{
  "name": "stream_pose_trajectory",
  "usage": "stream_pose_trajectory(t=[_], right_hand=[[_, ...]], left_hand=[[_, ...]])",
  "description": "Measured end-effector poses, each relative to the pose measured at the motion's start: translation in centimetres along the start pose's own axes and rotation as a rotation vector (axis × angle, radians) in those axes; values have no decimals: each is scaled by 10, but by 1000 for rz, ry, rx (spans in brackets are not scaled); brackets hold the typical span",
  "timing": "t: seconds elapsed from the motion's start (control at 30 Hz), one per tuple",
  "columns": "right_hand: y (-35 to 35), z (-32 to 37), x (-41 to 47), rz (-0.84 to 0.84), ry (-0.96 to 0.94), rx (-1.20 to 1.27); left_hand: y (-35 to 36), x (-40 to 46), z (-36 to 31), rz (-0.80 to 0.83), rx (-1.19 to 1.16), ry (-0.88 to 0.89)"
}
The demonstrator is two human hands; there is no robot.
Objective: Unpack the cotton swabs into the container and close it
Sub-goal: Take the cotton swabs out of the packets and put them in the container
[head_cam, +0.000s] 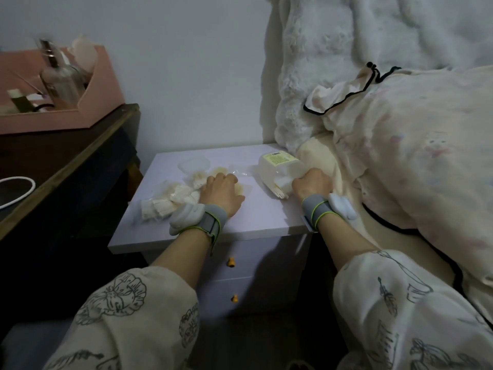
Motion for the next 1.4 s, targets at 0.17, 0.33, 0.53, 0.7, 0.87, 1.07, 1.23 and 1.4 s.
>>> stream_pose_trajectory(t=[0.17, 0.33, 0.53, 0.7, 0.87, 1.07, 1.23, 1.4], right_hand=[[11, 9, 9, 0, 15, -21], [14, 11, 9, 45, -6, -37], [7, 6, -2, 82, -12, -14], [2, -3, -14, 51, 5, 82], [4, -3, -21, 65, -46, 59], [9, 12, -34, 124, -220, 115], [22, 23, -48, 228, -261, 290], [33, 23, -58, 314, -290, 315]], left_hand=[[3, 7, -5, 47, -173, 25], [3, 7, -4, -17, -213, 5], [2, 0, -7, -46, -226, -14], [4, -7, -11, -16, -166, 43], [2, -10, -9, -118, -145, 18], [-11, -15, -8, -315, -195, 18], [-12, -24, -3, -376, -418, -62], [-2, -39, 2, -383, -610, -96]])
Point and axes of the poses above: each hand's wrist, its own x-axis towards the middle knuckle, its own y-axis out of the palm, z = x × y, the point moved 4 cm from there along x, towards the middle knuckle, and after that the axes turned 6 degrees about y, right-handed, at the moved point
